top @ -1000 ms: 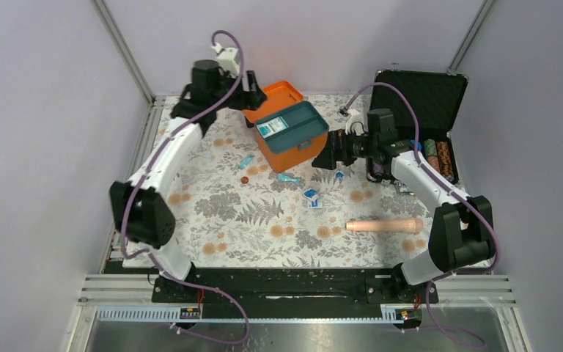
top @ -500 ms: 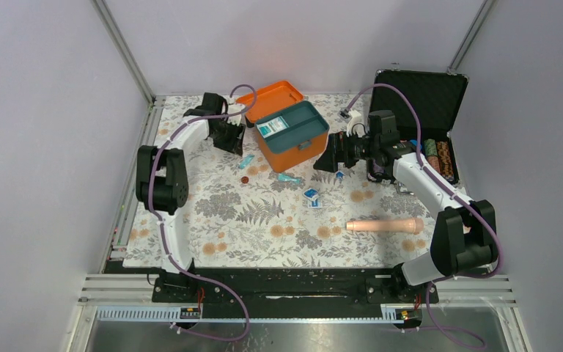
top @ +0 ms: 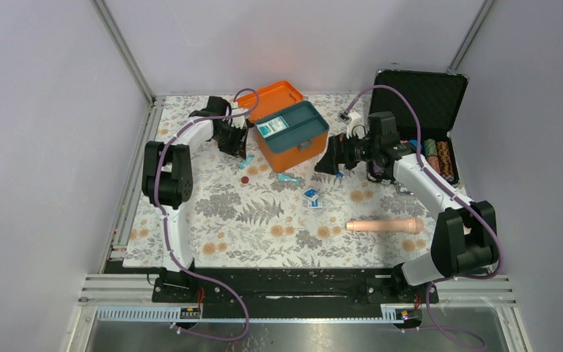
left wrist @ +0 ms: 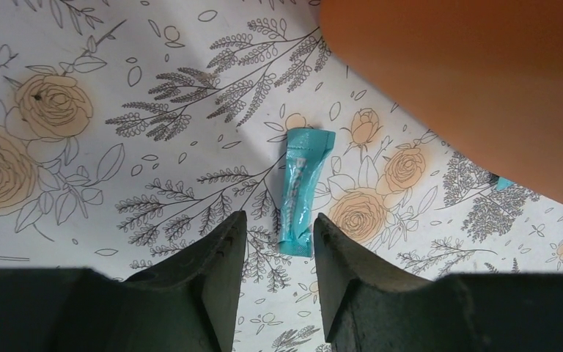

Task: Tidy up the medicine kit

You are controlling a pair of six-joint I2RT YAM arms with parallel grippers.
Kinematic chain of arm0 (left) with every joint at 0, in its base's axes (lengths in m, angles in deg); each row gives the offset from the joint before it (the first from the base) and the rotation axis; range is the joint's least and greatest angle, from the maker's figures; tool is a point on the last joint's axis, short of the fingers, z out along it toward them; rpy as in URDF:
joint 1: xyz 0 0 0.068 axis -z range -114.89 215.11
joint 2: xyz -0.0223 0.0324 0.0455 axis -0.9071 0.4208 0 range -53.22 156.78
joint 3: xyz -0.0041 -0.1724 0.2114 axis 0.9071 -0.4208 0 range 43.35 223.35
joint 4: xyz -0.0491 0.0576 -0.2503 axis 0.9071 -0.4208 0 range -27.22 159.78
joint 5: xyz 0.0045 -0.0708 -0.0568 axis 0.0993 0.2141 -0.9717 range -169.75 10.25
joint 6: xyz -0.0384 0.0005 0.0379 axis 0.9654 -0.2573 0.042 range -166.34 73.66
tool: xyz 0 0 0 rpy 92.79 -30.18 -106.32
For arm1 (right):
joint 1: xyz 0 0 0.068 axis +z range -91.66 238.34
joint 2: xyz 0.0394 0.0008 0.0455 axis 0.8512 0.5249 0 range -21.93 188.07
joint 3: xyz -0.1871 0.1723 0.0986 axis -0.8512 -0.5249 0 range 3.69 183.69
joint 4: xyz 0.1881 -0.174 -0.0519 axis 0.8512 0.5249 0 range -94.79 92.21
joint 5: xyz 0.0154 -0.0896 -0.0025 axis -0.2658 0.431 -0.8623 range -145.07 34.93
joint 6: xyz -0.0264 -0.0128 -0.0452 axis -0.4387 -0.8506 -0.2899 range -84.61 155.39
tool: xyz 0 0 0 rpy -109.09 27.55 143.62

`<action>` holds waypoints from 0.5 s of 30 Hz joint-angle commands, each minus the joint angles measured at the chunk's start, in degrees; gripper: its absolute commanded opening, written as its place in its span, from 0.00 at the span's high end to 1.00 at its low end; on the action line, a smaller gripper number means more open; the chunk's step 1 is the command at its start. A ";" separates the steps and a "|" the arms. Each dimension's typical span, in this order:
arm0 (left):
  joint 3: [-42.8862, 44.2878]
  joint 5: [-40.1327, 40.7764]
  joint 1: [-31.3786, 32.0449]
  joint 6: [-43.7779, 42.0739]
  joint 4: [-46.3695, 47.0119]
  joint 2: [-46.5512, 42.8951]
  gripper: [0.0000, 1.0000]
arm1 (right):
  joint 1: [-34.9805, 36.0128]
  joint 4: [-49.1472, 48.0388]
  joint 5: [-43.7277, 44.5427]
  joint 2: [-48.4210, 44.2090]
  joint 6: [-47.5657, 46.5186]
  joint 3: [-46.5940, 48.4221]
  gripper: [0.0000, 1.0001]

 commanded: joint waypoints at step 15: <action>2.84 6.49 3.98 0.44 -1.77 2.44 0.65 | -0.17 0.47 0.82 -0.64 -1.44 0.67 0.01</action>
